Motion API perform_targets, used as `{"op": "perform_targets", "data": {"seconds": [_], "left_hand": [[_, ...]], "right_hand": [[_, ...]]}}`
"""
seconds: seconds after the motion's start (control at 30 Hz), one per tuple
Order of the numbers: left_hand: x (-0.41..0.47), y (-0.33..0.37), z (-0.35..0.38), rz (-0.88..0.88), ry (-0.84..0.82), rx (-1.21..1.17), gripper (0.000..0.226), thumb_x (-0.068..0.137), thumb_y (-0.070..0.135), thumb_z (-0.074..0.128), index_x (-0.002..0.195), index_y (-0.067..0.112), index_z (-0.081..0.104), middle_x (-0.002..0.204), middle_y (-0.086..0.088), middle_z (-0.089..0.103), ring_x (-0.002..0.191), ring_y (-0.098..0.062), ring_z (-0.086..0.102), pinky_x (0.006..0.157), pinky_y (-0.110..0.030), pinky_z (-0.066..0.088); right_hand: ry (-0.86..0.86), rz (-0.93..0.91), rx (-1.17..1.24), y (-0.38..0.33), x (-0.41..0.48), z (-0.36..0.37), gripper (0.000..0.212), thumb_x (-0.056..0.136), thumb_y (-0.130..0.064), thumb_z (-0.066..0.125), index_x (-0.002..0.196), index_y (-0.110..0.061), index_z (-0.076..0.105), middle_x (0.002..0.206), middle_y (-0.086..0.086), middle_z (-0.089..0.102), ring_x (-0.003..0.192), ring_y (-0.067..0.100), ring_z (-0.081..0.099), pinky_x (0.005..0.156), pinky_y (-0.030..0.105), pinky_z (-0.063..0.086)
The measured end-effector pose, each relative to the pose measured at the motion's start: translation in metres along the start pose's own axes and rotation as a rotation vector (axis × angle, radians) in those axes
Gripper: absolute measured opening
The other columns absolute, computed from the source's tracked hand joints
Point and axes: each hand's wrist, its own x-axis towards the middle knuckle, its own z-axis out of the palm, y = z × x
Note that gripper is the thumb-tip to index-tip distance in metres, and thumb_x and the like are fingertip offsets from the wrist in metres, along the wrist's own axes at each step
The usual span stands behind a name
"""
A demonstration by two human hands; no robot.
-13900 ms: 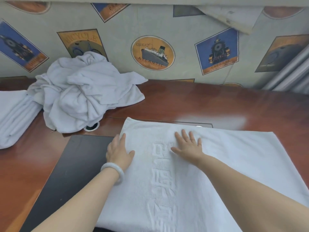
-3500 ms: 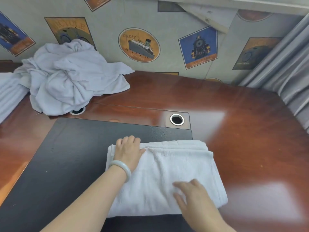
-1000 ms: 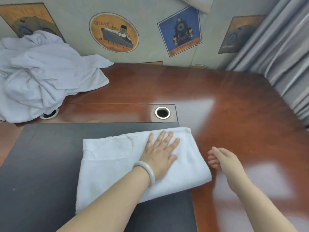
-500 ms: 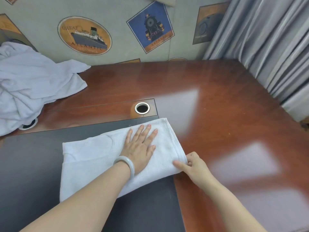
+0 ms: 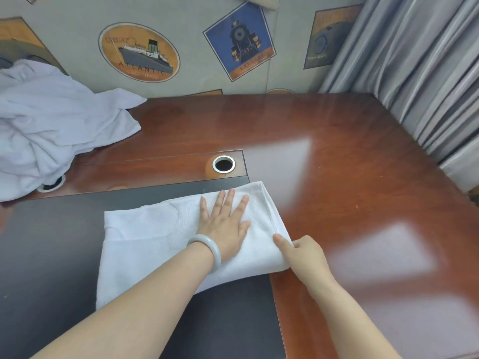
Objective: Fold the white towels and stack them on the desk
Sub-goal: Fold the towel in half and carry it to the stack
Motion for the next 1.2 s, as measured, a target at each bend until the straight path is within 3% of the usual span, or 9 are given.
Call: {"op": "perform_targets", "data": {"seconds": [0.1,0.3,0.43,0.5,0.63,0.8,0.93,1.07,1.2], "left_hand": [[0.000,0.011,0.005,-0.061,-0.021,0.014,0.069,0.094,0.067,0.006,0.152,0.038,-0.018,0.160,-0.005,-0.028,0.147,-0.025,-0.027,0.111,-0.064,-0.019],[-0.005,0.011,0.010,-0.045,0.040,0.001,0.069,0.093,0.067,0.002,0.151,0.039,-0.021,0.160,0.000,-0.028,0.146,-0.020,-0.029,0.113,-0.061,-0.018],[-0.002,0.011,0.010,-0.027,0.046,-0.013,0.064,0.093,0.055,-0.008,0.153,0.033,-0.018,0.160,0.002,-0.027,0.147,-0.018,-0.027,0.116,-0.055,-0.019],[-0.006,0.008,0.001,-0.012,0.064,-0.161,0.066,0.093,0.044,-0.008,0.156,0.026,-0.009,0.164,0.002,-0.014,0.150,-0.013,-0.018,0.120,-0.045,-0.016],[-0.054,-0.014,0.015,-0.028,0.244,-0.128,0.065,0.096,0.046,0.016,0.156,0.021,0.024,0.164,-0.003,0.015,0.152,-0.020,0.011,0.120,-0.054,0.004],[-0.064,-0.027,0.031,-0.020,0.129,-0.004,0.062,0.096,0.050,0.027,0.151,0.024,0.037,0.161,-0.004,0.027,0.149,-0.023,0.024,0.112,-0.061,0.018],[-0.062,-0.041,0.027,-0.013,0.096,0.043,0.059,0.096,0.051,0.025,0.149,0.028,0.040,0.160,-0.001,0.031,0.148,-0.022,0.025,0.111,-0.062,0.015],[-0.071,-0.118,0.016,-0.295,0.096,0.031,0.067,0.090,0.063,-0.002,0.154,0.041,-0.003,0.163,0.010,-0.012,0.152,-0.021,-0.008,0.113,-0.063,-0.008],[-0.084,-0.159,0.011,-0.394,0.086,-0.070,0.068,0.086,0.062,-0.012,0.151,0.041,-0.020,0.160,0.009,-0.025,0.147,-0.009,-0.024,0.119,-0.057,-0.007]], "right_hand": [[0.103,0.043,-0.150,0.010,-0.003,0.015,0.046,0.091,-0.052,0.055,0.072,-0.011,0.049,0.073,-0.002,0.054,0.069,0.021,0.054,0.061,0.035,0.043],[0.089,0.052,-0.413,0.005,-0.004,0.012,0.051,0.091,-0.054,0.049,0.060,-0.014,0.046,0.082,0.009,0.057,0.097,0.034,0.059,0.081,0.039,0.044],[0.496,-0.457,-0.570,-0.033,-0.001,0.024,0.028,0.086,-0.019,0.063,0.111,-0.006,0.066,0.127,0.012,0.060,0.117,0.033,0.055,0.096,0.041,0.038],[0.342,-0.689,-0.572,-0.040,0.009,0.042,0.047,0.091,-0.021,0.046,0.135,-0.007,0.056,0.148,0.010,0.046,0.135,0.029,0.047,0.108,0.038,0.031],[0.094,-0.525,-0.666,-0.011,0.022,0.062,0.063,0.096,-0.039,0.010,0.157,-0.021,0.014,0.161,-0.007,-0.001,0.150,0.010,-0.002,0.123,0.043,0.008],[0.228,-0.480,-0.801,-0.033,0.018,0.069,0.058,0.091,-0.031,0.030,0.137,-0.008,0.056,0.145,0.009,0.052,0.136,0.027,0.046,0.111,0.057,0.017],[0.169,-0.584,-0.857,-0.061,0.030,0.074,0.060,0.093,-0.041,0.026,0.143,-0.014,0.048,0.153,0.011,0.041,0.145,0.031,0.031,0.114,0.057,0.010],[0.046,-0.487,-0.816,-0.052,0.055,0.071,0.062,0.099,-0.055,0.020,0.156,-0.034,0.007,0.165,-0.006,0.000,0.151,0.020,-0.008,0.119,0.057,0.001],[0.083,-0.456,-0.828,-0.054,0.053,0.076,0.062,0.099,-0.056,0.019,0.155,-0.033,0.010,0.164,-0.007,0.005,0.151,0.019,-0.006,0.119,0.056,0.003]]}}
